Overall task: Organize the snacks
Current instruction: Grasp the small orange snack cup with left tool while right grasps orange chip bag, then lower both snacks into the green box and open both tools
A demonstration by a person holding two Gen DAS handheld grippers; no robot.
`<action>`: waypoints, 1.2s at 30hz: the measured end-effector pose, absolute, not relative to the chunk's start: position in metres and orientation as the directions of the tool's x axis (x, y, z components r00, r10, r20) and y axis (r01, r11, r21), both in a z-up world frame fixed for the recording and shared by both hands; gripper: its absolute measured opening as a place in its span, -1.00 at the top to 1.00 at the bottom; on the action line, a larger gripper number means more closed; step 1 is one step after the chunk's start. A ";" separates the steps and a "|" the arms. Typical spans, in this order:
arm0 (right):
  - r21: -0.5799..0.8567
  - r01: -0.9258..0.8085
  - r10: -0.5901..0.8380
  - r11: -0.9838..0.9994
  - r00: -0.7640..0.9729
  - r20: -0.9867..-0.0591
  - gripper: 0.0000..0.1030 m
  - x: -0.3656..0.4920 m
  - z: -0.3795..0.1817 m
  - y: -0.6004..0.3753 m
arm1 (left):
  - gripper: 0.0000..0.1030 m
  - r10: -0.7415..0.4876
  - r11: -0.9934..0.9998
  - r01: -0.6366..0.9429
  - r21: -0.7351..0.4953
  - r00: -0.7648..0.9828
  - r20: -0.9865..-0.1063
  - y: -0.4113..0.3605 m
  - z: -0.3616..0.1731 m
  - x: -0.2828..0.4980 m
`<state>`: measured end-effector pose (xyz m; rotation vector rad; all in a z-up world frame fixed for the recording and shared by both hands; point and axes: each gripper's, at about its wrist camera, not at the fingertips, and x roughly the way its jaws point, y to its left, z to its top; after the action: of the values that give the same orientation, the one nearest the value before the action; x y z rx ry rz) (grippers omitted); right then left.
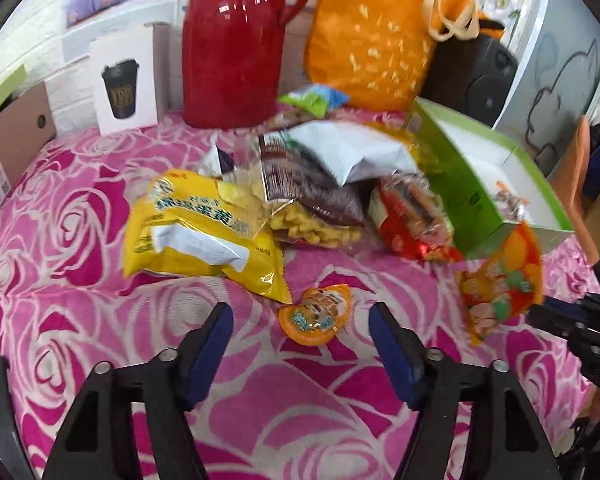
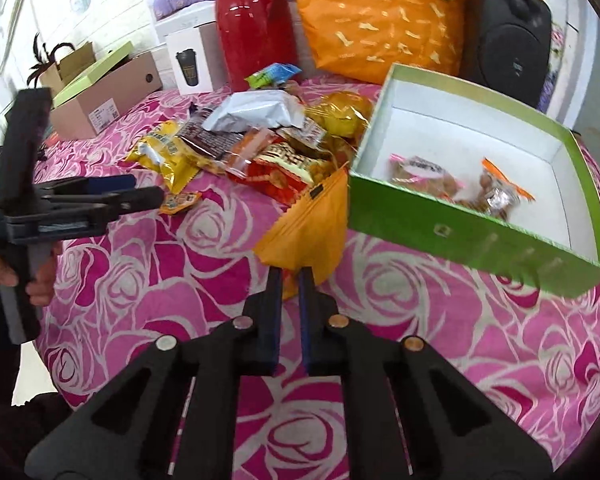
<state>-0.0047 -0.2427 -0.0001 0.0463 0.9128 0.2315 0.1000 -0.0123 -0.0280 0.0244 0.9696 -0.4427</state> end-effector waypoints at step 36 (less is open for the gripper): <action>0.241 -0.078 0.223 0.967 0.711 -0.667 0.65 -0.010 0.028 -0.266 | 0.26 -0.451 0.854 0.486 -0.187 0.510 -0.733 -0.043 0.031 0.077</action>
<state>-0.0097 -0.2663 0.0279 0.2013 0.7628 0.1678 0.0773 -0.0427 0.0315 0.0443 0.8686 -0.5637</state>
